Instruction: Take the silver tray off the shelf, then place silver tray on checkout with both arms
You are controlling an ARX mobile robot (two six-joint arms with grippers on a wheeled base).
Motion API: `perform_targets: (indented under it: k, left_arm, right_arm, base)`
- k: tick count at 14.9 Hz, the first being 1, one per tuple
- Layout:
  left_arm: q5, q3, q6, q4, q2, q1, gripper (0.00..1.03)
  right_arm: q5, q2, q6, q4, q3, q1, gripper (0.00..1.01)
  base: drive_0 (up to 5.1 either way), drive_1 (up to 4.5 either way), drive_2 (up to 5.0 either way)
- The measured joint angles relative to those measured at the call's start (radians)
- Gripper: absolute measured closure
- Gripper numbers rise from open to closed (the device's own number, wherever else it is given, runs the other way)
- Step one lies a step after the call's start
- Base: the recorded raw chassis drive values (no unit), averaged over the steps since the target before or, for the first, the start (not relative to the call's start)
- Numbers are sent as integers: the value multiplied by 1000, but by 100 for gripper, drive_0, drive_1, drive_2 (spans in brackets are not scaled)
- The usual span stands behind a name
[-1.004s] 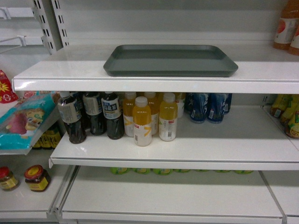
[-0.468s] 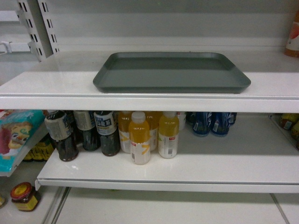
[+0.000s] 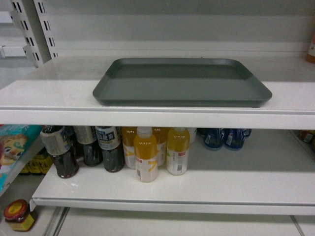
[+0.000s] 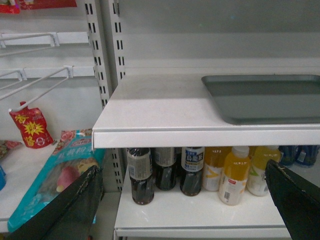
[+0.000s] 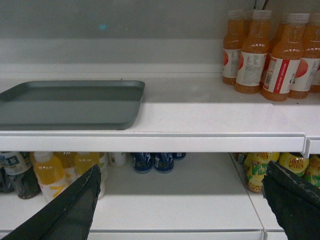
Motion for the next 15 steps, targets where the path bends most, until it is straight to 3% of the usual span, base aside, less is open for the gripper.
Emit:
perform_targets:
  k: [7,15]
  left_arm:
    - [0,0,0,1,0,0,5]
    - [0,0,0,2,0,0,5]
  right_arm:
    - [0,0,0,2,0,0,3]
    - [0,0,0,0,0,0,3]
  base:
    - [7,432,-417]
    - [0,0,0]
